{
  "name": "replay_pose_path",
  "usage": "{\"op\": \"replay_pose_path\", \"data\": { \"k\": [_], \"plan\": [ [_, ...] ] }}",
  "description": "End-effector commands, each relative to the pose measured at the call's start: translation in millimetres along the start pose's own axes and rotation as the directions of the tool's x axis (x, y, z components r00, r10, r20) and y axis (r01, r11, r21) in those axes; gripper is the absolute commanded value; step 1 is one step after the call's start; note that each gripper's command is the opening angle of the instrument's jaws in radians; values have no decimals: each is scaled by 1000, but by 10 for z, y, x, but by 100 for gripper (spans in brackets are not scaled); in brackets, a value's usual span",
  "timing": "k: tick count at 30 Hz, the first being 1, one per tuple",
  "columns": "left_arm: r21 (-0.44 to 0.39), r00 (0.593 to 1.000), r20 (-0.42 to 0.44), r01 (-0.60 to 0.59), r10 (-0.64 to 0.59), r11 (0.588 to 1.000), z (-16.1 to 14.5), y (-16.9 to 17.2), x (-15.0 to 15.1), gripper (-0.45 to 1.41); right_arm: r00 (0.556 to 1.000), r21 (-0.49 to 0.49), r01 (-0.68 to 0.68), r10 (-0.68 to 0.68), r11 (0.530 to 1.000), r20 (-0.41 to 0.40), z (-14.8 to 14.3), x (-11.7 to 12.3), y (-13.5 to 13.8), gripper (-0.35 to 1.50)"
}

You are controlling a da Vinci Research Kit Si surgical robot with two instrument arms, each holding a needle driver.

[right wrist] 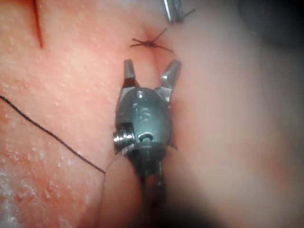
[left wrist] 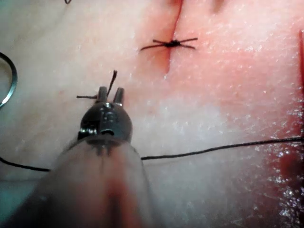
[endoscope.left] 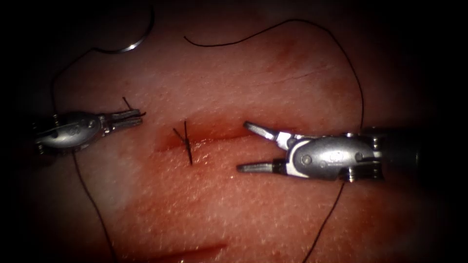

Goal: Wound Closure
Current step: Release suture off-cut from left grasper

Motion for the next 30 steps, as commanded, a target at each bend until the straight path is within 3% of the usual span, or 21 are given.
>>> {"op": "replay_pose_path", "data": {
  "k": [1,2,3,7,11,13,15,19,24,30],
  "plan": [
    [-13,1000,-3,23,-23,1000,6,0,1,42,1000,0,1,-1,1000,-2,8,-2,0,78],
    [-21,998,-5,70,-70,997,4,0,6,71,1000,0,1,-1,1000,-2,8,-2,0,78],
    [-21,996,-5,89,-89,996,3,0,9,83,1000,0,1,-1,1000,-2,8,-2,0,78],
    [-21,990,-1,139,-139,990,-3,1,18,106,1000,-2,1,-1,1000,-4,8,-2,-1,74],
    [-21,987,6,159,-159,987,-8,2,28,111,1000,-2,1,-1,1000,-4,8,-3,-1,69],
    [-17,984,17,176,-176,984,-18,8,49,110,1000,4,3,-3,1000,2,8,-3,-2,59],
    [-67,982,3,190,-190,980,-27,19,79,108,1000,6,-14,14,1000,5,8,-3,-2,47],
    [-100,981,-35,188,-192,977,-27,30,95,103,999,1,-35,35,999,9,14,0,-2,32],
    [-155,980,-61,179,-190,972,-12,31,90,94,999,-8,-39,39,999,14,23,6,-2,19],
    [-185,954,-39,285,-297,940,11,26,52,101,999,-16,-47,47,999,21,31,13,0,10]
  ]
}}
